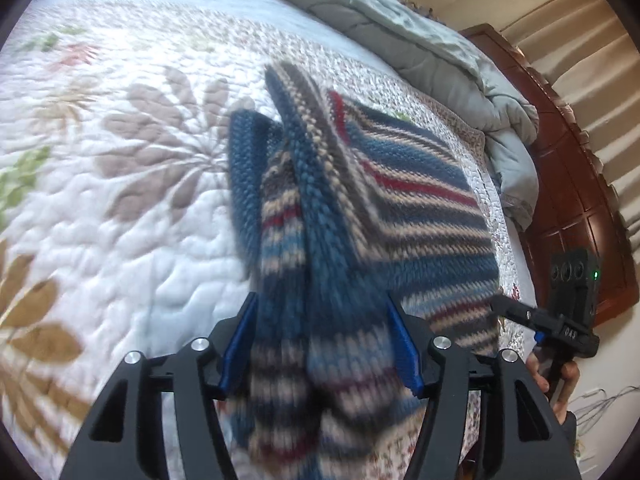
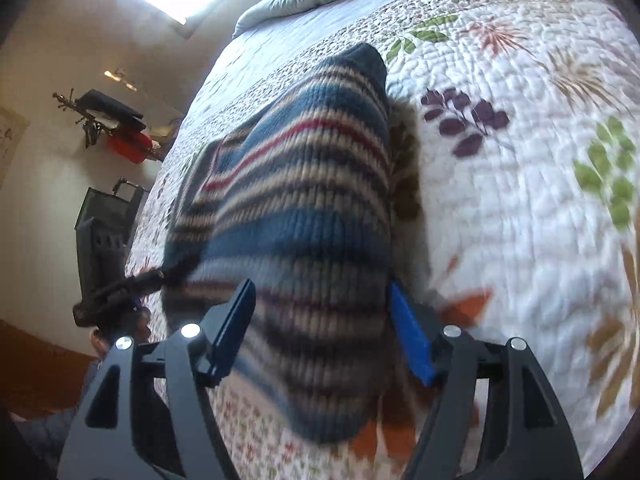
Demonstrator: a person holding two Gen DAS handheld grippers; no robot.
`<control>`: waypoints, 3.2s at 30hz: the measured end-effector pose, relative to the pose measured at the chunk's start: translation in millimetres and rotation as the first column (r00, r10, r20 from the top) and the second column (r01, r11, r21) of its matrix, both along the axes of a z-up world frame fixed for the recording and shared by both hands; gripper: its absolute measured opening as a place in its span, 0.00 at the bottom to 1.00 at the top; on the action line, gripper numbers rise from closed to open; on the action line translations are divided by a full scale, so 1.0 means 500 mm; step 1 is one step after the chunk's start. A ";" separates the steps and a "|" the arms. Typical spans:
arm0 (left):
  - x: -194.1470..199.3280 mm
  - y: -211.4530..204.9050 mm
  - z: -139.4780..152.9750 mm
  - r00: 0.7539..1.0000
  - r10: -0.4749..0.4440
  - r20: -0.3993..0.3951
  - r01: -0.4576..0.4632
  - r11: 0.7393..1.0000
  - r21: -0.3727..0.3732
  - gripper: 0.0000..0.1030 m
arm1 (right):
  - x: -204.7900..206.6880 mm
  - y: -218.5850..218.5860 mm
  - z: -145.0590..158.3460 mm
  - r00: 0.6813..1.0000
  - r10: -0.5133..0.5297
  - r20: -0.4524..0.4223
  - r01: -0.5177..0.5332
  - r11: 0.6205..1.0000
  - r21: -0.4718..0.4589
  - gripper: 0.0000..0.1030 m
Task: Fold small clothes
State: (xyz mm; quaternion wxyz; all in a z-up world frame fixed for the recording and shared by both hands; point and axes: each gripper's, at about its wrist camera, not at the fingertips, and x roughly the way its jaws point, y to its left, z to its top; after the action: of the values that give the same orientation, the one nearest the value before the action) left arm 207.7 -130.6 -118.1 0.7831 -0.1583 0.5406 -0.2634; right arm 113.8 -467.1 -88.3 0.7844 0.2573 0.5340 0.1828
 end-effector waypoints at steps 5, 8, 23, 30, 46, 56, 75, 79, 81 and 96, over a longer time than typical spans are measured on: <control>-0.091 0.003 0.027 0.997 0.005 0.072 -0.012 0.995 0.094 0.60 | -0.072 0.000 -0.013 0.999 0.010 -0.050 -0.008 0.999 0.040 0.68; -0.107 -0.007 0.015 0.997 0.008 0.072 -0.020 0.987 0.158 0.59 | -0.086 0.006 -0.024 0.997 0.023 -0.072 -0.018 0.997 0.070 0.31; -0.111 0.021 -0.055 0.997 0.075 -0.023 -0.070 0.984 0.166 0.45 | -0.123 0.020 -0.062 0.993 -0.011 -0.120 0.016 0.999 0.037 0.20; -0.115 0.022 -0.038 0.996 0.088 -0.028 -0.081 0.977 0.199 0.57 | -0.127 0.048 -0.043 0.995 -0.040 -0.093 0.035 0.998 -0.057 0.46; -0.234 0.015 0.056 0.987 0.110 0.115 -0.151 0.873 0.464 0.80 | -0.260 0.110 0.083 0.994 -0.109 0.011 0.106 0.929 -0.356 0.87; -0.277 0.028 0.126 0.976 0.135 0.171 -0.204 0.842 0.500 0.83 | -0.291 0.147 0.143 0.992 -0.119 0.036 0.123 0.903 -0.412 0.89; -0.326 0.004 0.237 0.944 0.082 0.319 -0.245 0.821 0.515 0.86 | -0.297 0.199 0.196 0.990 -0.118 0.079 0.141 0.881 -0.451 0.91; -0.323 0.003 0.235 0.947 0.081 0.312 -0.240 0.823 0.515 0.86 | -0.293 0.202 0.195 0.990 -0.116 0.078 0.139 0.882 -0.450 0.92; -0.320 0.003 0.230 0.948 0.081 0.308 -0.239 0.821 0.518 0.86 | -0.292 0.203 0.193 0.990 -0.115 0.077 0.137 0.882 -0.450 0.92; -0.310 0.000 0.216 0.952 0.078 0.295 -0.230 0.818 0.528 0.86 | -0.279 0.215 0.189 0.993 -0.094 0.075 0.117 0.884 -0.452 0.92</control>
State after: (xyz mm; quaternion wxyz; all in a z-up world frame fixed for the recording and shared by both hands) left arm 52.5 -130.7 -10.3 0.8777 0.0689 0.4717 -0.0485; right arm -25.7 -359.6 6.4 0.8448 0.0904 0.5271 0.0161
